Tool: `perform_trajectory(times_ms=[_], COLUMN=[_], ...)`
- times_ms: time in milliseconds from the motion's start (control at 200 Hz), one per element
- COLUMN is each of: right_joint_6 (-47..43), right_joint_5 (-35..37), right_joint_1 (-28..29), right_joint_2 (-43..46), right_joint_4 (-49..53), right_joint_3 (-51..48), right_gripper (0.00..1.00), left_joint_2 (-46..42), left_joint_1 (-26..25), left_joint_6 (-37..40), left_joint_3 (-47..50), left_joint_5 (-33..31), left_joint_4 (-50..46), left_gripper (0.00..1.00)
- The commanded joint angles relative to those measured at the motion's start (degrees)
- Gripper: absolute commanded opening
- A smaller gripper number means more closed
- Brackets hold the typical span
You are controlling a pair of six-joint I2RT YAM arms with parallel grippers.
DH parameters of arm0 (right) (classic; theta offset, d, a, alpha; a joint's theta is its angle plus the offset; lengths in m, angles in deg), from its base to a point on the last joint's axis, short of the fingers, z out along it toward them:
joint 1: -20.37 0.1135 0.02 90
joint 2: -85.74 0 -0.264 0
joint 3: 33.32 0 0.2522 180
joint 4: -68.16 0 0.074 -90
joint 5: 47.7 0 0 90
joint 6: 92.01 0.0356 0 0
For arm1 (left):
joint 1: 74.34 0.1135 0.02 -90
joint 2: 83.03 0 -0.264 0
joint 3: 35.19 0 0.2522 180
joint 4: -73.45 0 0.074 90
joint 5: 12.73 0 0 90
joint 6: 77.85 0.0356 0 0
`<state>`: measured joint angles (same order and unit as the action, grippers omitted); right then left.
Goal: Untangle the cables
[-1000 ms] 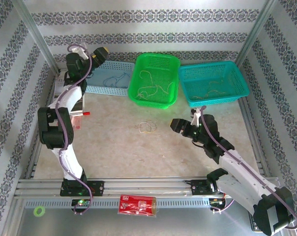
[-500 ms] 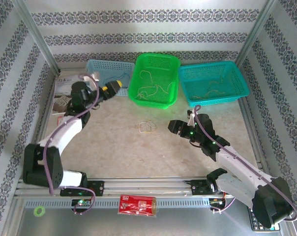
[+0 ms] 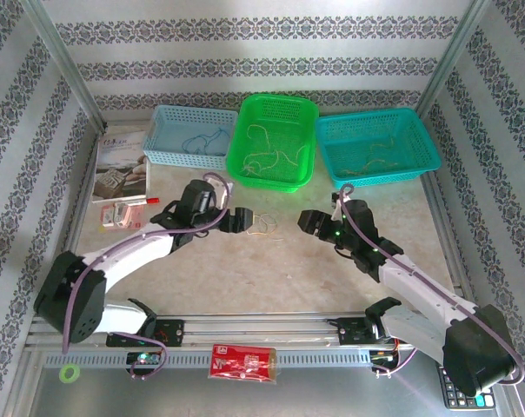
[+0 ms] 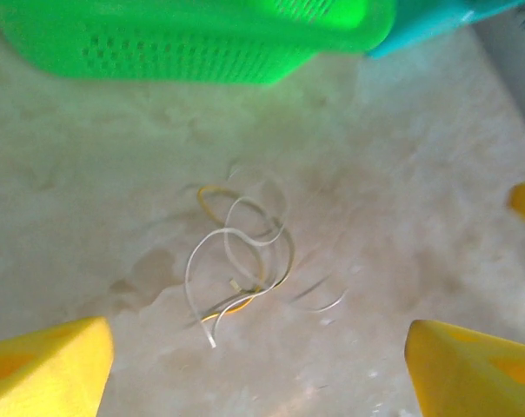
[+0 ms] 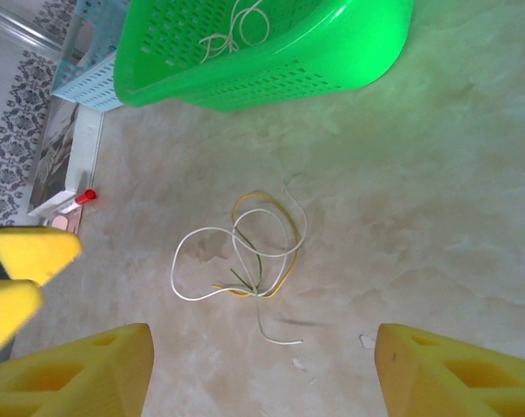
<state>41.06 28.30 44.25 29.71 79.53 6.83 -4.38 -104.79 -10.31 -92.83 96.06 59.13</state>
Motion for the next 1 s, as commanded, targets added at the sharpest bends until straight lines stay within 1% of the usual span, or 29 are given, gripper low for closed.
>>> perform_trajectory(times_ms=[0,110,260,380,610,679,839,914,954,994], right_joint_6=[-1.2,-1.1,-1.2,-1.5,-1.9,-1.8,-1.7,-1.8,-1.9,-2.0], right_joint_5=[1.3,1.1,0.4,-0.3,-4.6,-5.0,-4.6,-4.2,-3.7,-3.4], right_joint_1=[-1.0,-1.6,-2.2,-2.5,-2.4,-2.0,-0.1,1.1,1.7,2.5], right_joint_2=[1.2,2.1,2.7,2.5,-1.3,-2.2,-4.4,-6.0,-6.9,-7.8], right_joint_4=[-0.8,-0.3,-0.1,-0.2,-1.8,-2.5,-3.9,-4.6,-4.9,-5.2], right_joint_3=[-0.5,-1.1,-2.0,-2.4,-2.1,-2.1,-1.5,-0.8,-0.4,0.1], right_gripper=[0.68,0.68,0.68,0.68,0.68,0.68,0.68,0.68,0.68,0.68], left_joint_2=[4.1,9.3,14.7,17.8,21.7,22.4,21.2,19.1,17.9,16.7], left_joint_1=[-1.5,-2.0,-2.4,-2.3,-2.3,-2.3,-2.4,-2.4,-2.3,-2.4], left_joint_6=[4.8,5.0,5.0,4.7,4.0,4.0,3.3,2.1,1.4,0.4], left_joint_3=[-3.7,-6.1,-8.6,-10.0,-11.5,-11.7,-12.1,-12.3,-12.5,-12.5], left_joint_5=[-4.1,-4.9,-4.3,-3.6,-2.2,-1.9,-0.7,0.5,1.4,2.7], left_joint_4=[-4.1,-4.0,-3.1,-2.3,-1.1,-1.2,-3.0,-3.8,-4.3,-4.4], left_gripper=[0.82,0.77,0.70,0.62,0.47,0.39,0.13,0.04,0.01,0.00])
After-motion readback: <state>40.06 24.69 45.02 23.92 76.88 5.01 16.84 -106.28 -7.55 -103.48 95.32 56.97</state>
